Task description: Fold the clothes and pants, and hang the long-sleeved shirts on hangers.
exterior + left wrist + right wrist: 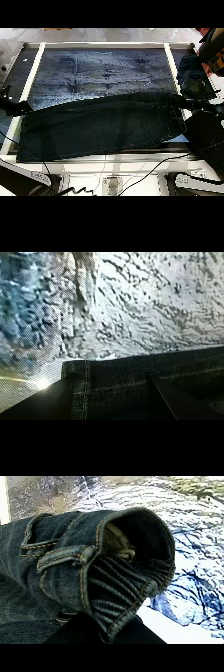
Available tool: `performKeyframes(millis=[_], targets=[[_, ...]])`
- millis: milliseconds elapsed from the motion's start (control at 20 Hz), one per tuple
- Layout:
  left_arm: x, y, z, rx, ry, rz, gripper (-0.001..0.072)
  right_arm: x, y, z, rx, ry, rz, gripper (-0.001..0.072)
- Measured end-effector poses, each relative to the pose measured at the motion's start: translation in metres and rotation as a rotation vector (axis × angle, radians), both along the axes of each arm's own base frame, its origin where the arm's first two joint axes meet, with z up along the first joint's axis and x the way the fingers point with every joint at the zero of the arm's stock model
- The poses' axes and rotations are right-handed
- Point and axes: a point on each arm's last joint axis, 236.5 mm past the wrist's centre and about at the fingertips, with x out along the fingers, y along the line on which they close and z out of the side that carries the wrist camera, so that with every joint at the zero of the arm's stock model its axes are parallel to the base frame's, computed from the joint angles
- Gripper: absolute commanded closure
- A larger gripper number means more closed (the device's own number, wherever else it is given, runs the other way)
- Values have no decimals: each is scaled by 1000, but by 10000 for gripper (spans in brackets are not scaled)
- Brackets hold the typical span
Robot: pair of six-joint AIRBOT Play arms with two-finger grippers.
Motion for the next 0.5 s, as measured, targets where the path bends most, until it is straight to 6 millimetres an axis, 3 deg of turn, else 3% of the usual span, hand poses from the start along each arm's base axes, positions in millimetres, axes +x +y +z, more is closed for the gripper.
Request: performKeyframes(millis=[500], targets=[[-6,11,-4,52,34,-1,195,0,0,0,0,0,0,663]])
